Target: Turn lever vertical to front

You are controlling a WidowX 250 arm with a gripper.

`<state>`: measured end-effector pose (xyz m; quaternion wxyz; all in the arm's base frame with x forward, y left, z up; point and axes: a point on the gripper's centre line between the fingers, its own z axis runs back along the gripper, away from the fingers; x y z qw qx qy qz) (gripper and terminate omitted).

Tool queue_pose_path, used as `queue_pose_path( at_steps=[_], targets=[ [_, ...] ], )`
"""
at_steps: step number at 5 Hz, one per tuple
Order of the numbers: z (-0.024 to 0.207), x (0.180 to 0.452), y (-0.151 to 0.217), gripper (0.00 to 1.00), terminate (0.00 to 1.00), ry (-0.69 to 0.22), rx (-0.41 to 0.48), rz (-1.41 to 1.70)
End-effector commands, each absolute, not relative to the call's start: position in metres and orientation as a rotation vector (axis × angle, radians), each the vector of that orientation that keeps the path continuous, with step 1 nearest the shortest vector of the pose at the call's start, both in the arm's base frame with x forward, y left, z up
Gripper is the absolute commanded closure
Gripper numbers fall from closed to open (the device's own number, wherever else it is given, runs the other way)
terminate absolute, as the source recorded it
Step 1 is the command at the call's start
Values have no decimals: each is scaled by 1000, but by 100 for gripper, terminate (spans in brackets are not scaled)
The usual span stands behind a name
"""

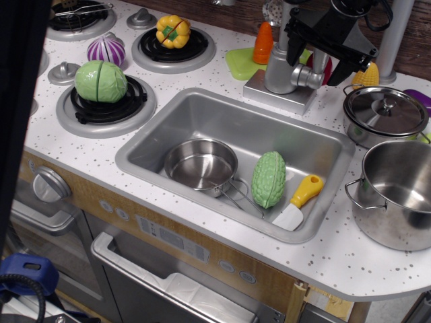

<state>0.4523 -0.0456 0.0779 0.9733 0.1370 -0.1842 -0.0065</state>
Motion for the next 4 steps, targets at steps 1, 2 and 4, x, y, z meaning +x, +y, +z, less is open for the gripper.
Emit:
queue_pose_path(
  at_steps=[1, 2, 4],
  targets=[
    [131, 466, -41, 0, 0, -533, 240, -33],
    [132, 473, -38, 0, 0, -556, 239, -39],
    [130, 490, -33, 0, 0, -586, 227, -61]
  ],
)
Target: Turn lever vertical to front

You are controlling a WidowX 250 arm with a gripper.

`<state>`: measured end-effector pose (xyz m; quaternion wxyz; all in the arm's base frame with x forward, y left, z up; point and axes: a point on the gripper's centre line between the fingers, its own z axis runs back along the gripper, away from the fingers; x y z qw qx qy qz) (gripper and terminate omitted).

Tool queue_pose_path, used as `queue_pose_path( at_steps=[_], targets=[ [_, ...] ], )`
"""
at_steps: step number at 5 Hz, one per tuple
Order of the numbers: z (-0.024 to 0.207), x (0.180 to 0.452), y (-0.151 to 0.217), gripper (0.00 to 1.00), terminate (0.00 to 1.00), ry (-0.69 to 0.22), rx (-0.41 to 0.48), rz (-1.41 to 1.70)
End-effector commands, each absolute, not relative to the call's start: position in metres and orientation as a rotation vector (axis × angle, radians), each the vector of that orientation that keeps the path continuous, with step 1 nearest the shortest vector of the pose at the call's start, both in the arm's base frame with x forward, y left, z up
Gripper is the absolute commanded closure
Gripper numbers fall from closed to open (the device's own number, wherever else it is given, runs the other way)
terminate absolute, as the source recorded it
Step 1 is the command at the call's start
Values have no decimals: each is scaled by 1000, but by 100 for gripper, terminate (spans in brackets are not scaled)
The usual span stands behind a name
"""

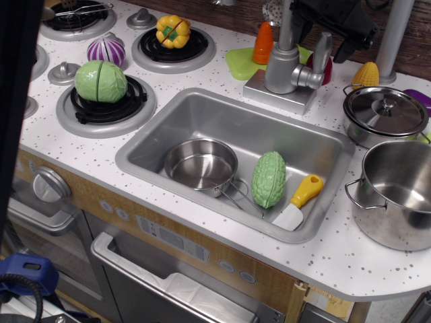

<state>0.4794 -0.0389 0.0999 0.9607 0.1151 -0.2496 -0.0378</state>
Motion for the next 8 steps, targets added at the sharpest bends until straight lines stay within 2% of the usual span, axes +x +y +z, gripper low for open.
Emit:
queue_pose_path(
  at_steps=[1, 2, 4, 6, 8],
  targets=[
    [126, 499, -34, 0, 0, -599, 211, -76],
    [124, 500, -36, 100, 0, -600, 205, -63],
    [117, 481, -47, 100, 0, -569, 193, 8],
    [108, 457, -51, 100, 0, -448, 173, 36],
    [75, 453, -50, 100, 0, -392, 43, 88]
  ],
)
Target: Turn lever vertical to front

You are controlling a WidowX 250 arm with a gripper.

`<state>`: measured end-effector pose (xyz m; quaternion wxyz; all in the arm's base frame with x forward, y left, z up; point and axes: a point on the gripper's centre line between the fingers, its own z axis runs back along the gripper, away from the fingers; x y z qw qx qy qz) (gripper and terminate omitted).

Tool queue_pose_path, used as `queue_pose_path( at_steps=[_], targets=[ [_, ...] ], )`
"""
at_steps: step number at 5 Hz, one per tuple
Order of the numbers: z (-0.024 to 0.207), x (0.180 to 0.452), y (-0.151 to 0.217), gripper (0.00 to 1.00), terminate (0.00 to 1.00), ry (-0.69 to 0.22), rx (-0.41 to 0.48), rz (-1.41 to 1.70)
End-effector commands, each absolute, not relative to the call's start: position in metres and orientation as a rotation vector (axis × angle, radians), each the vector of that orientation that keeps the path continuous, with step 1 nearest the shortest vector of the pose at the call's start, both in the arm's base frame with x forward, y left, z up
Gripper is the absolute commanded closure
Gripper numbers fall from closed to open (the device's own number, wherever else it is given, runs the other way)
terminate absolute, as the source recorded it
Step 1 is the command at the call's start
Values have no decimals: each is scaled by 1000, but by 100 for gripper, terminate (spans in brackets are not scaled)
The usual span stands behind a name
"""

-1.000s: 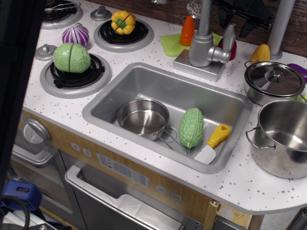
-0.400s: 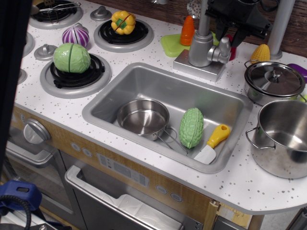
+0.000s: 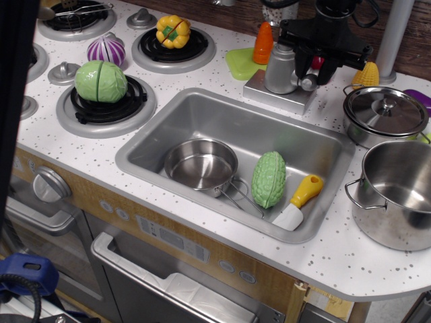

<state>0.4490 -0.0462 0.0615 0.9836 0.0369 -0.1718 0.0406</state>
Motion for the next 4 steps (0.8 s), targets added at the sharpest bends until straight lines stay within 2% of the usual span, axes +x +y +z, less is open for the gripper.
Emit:
queue_pose_path(
  at_steps=[1, 3, 4],
  targets=[
    [69, 451, -52, 100, 0, -376, 30, 94],
    [59, 451, -54, 100, 0, -370, 24, 89],
    [53, 450, -55, 100, 100, -372, 14, 89]
  ],
)
